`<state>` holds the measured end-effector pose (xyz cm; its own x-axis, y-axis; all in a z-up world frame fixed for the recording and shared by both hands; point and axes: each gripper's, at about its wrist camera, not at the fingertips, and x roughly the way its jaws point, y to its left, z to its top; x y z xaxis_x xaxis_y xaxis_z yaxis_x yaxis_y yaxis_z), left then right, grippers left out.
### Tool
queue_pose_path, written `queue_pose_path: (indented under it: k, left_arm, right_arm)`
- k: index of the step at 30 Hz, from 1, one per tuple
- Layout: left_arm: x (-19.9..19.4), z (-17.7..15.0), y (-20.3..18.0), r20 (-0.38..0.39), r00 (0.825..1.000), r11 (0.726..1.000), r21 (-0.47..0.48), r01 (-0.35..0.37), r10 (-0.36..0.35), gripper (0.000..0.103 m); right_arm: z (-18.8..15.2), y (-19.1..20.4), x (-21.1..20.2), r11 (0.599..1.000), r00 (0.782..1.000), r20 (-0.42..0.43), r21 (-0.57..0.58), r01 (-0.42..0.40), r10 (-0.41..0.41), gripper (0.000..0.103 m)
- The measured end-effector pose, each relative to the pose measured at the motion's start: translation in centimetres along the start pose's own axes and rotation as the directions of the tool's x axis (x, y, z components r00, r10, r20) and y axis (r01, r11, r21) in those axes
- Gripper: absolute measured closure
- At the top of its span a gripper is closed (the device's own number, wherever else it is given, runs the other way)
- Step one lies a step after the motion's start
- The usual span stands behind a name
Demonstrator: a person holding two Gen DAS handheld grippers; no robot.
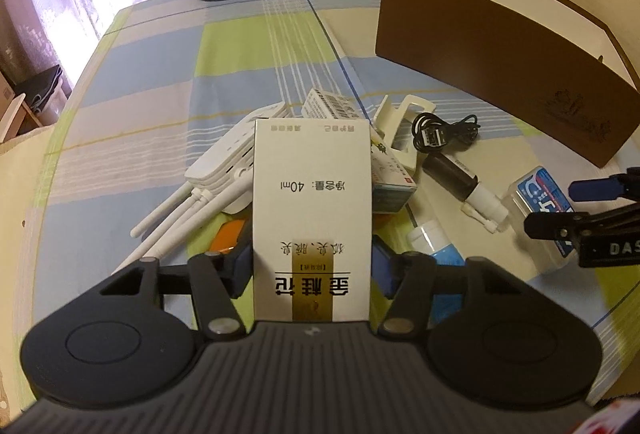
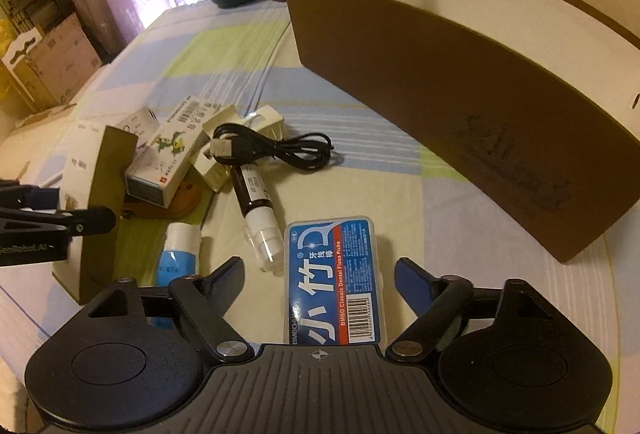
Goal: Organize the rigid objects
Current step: 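Reach the left tool to the white box while the right tool reaches the floss case, then close the left tool on the white box while the right tool grips the floss case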
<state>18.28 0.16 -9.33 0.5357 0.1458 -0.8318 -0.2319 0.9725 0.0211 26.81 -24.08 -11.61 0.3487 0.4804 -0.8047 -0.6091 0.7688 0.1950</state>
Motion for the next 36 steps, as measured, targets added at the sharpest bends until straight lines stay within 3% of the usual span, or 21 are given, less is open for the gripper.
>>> queue_pose_path:
  k: [14,36]
  left_arm:
    - [-0.7,0.4,-0.4,0.008,1.0,0.999,0.051,0.001,-0.002,0.048]
    - [-2.8,3.1,-2.1,0.03,0.997,0.991,0.121,0.061,-0.065,0.048]
  right_arm:
    - [-0.4,0.0,2.1,0.999,0.997,-0.063,-0.028,0.045,-0.047,0.049]
    - [1.6,0.9,-3.8,0.999,0.999,0.032,0.032,0.018,-0.019,0.05]
